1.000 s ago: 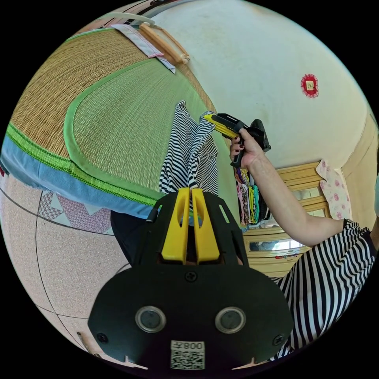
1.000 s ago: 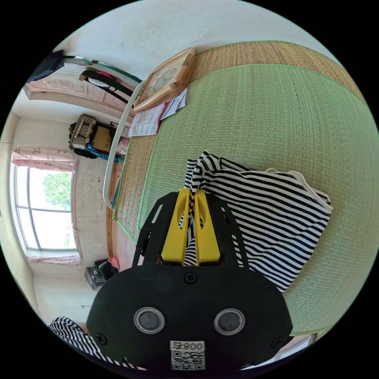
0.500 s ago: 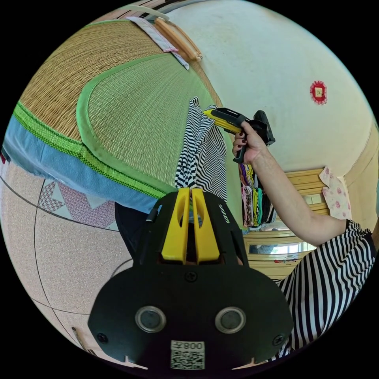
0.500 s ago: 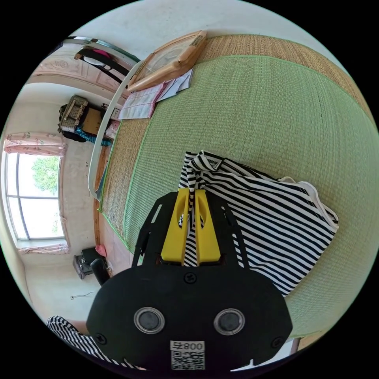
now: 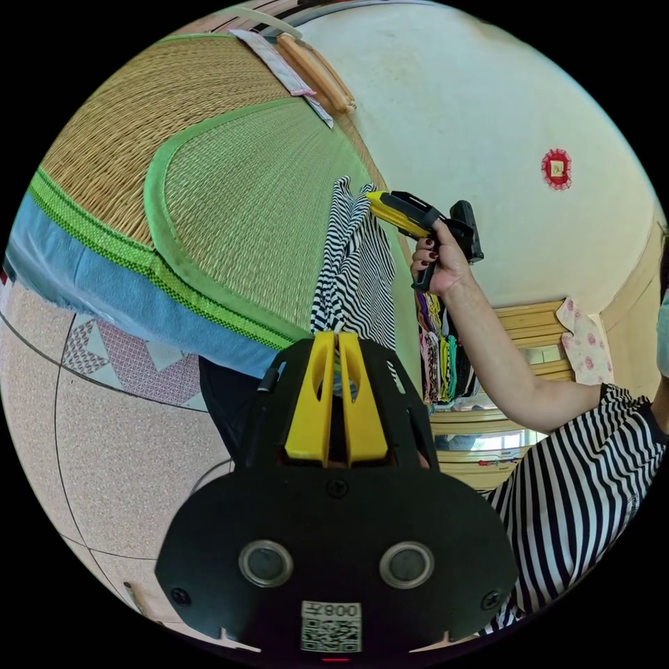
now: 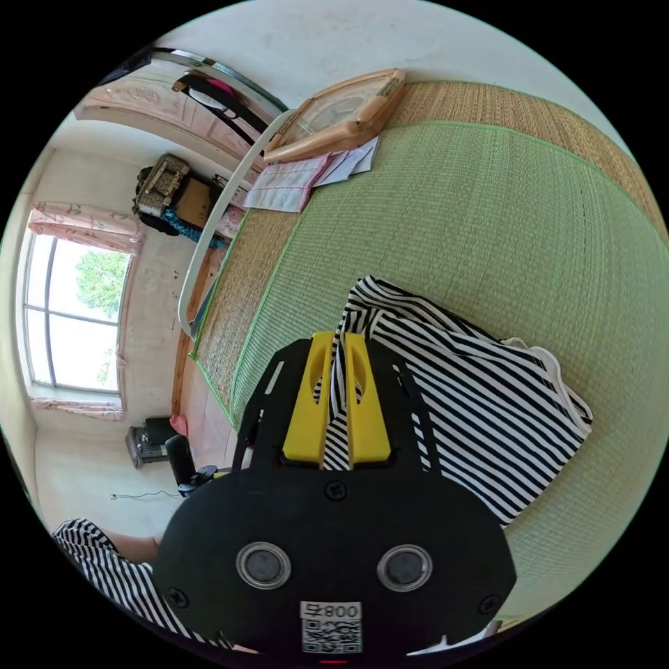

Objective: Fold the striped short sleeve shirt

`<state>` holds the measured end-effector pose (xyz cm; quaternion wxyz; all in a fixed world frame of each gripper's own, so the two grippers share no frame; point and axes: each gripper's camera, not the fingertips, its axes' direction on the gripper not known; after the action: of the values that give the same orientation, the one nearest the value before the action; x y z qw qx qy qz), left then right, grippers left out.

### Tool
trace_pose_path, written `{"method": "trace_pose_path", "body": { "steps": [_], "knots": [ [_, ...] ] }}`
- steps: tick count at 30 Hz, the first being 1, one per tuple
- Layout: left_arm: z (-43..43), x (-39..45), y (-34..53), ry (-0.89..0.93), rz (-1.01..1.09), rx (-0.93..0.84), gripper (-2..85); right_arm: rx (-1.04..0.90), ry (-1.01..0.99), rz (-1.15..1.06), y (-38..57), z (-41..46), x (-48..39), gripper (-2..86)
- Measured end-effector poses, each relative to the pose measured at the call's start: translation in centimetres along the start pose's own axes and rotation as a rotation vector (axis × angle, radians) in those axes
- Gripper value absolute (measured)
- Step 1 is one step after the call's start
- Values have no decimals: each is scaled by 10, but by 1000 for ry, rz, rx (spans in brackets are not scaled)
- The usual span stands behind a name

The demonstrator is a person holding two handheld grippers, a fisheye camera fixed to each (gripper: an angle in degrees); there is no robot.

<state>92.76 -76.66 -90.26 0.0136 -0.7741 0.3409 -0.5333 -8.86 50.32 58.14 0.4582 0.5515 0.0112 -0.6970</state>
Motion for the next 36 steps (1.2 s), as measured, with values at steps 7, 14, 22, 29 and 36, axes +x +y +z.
{"method": "trace_pose_path", "body": {
  "steps": [7, 14, 22, 29, 36],
  "knots": [
    [-5, 7, 6, -7, 7, 20, 6, -8, -4, -17, -8, -3, -9, 16],
    [-18, 39, 11, -89, 77, 54, 4, -54, 100, -42, -20, 18, -26, 3],
    [1, 72, -7, -236, 155, -17, 4, -53, 179, -130, -12, 34, -55, 1],
    [-2, 101, -10, -360, 209, -48, 4, -33, 214, -179, -4, 35, -69, 0],
    [-32, 147, -11, -410, 286, 25, 3, -40, 213, -174, -1, 34, -75, -1]
  ]
}}
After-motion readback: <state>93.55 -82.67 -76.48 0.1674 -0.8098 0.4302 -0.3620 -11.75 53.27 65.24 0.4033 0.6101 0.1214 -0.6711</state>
